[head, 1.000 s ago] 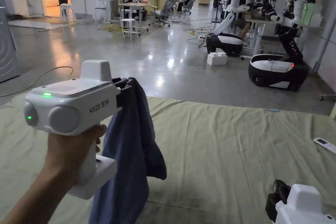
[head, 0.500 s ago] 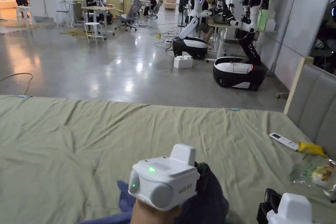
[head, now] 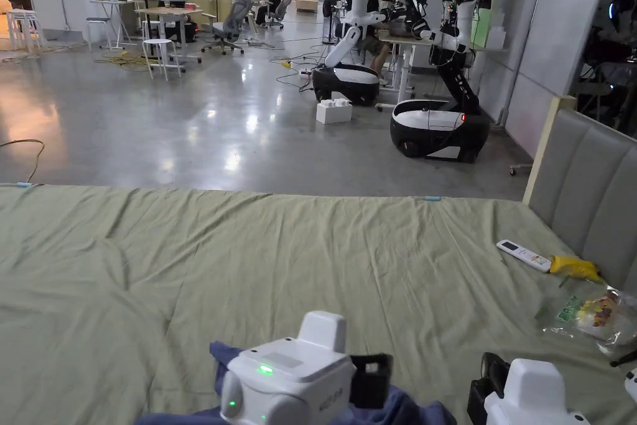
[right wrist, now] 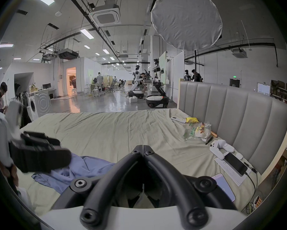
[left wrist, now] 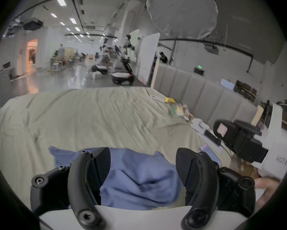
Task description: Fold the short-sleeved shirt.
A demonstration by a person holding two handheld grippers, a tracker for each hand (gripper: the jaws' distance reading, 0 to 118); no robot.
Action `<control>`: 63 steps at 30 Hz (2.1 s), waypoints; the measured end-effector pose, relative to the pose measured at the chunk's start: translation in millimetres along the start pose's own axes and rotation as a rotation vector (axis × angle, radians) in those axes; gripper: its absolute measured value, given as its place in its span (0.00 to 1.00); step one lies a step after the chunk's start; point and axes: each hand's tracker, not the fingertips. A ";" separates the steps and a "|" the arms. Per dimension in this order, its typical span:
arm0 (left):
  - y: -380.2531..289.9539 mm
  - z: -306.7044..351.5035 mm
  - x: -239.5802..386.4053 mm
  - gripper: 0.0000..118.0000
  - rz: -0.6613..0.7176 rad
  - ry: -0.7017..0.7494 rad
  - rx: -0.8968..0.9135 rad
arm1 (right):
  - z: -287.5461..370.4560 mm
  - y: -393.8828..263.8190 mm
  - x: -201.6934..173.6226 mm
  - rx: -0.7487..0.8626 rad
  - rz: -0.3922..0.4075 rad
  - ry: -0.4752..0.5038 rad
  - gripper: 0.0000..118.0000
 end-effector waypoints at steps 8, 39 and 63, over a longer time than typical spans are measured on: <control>14.4 86.5 -63.1 0.44 -0.008 0.287 0.207 | -2.2 18.4 -26.0 0.062 0.039 0.037 0.00; -102.5 57.5 -233.4 0.38 0.269 0.525 -0.377 | -18.1 -1.0 -33.4 0.025 0.080 0.035 0.00; -144.0 32.5 -225.0 0.04 0.210 0.477 -0.393 | -75.0 -39.6 -2.5 -0.250 0.048 0.058 0.01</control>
